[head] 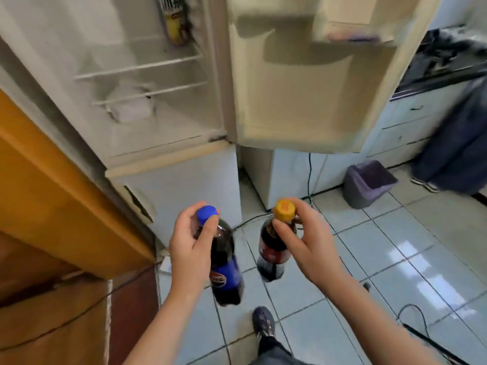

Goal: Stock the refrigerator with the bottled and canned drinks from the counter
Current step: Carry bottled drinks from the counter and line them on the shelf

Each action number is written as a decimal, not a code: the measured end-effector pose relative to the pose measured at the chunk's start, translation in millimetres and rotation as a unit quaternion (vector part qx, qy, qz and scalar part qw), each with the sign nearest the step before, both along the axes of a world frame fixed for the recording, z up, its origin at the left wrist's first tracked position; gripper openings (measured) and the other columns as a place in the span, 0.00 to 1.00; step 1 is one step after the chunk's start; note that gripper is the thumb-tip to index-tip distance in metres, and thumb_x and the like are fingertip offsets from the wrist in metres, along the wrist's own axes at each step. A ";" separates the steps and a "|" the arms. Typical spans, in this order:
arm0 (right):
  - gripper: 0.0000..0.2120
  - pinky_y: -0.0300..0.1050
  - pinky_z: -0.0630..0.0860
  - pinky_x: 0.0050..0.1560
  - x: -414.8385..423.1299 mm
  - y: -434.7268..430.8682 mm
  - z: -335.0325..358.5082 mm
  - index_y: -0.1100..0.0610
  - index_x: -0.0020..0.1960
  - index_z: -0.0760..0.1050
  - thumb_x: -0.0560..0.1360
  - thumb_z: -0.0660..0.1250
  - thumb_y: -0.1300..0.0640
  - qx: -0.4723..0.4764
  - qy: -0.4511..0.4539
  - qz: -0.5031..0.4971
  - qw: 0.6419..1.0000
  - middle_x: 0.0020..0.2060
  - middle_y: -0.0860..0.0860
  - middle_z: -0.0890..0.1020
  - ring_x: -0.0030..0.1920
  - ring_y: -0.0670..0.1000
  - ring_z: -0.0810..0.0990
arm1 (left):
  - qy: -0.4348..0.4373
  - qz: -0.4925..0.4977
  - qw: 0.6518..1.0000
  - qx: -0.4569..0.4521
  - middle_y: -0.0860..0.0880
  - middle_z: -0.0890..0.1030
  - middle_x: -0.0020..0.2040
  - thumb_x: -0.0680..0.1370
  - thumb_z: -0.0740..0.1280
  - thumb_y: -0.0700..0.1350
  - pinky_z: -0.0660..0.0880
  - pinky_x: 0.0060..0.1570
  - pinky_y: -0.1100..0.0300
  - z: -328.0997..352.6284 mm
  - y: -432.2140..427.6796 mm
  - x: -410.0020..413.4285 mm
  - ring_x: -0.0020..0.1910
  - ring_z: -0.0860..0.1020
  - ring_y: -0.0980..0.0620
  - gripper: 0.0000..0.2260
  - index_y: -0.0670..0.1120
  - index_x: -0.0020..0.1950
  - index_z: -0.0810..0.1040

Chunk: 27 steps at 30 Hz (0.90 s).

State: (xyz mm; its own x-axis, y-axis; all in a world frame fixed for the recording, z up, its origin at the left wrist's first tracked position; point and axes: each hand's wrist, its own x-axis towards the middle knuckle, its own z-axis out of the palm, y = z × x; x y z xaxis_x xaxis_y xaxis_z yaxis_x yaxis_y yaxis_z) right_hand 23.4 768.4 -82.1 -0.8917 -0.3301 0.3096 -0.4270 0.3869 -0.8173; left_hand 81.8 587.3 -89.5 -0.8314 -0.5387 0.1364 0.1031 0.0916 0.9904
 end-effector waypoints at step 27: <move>0.08 0.34 0.71 0.49 -326.4 -432.3 117.4 0.43 0.50 0.72 0.73 0.65 0.55 -0.168 0.117 0.095 0.974 0.44 0.39 0.78 0.46 0.42 0.77 | 0.201 0.085 0.973 -0.078 0.53 0.83 0.49 0.73 0.65 0.52 0.75 0.56 0.59 105.7 -401.1 -305.7 0.53 0.81 0.51 0.11 0.62 0.55 0.77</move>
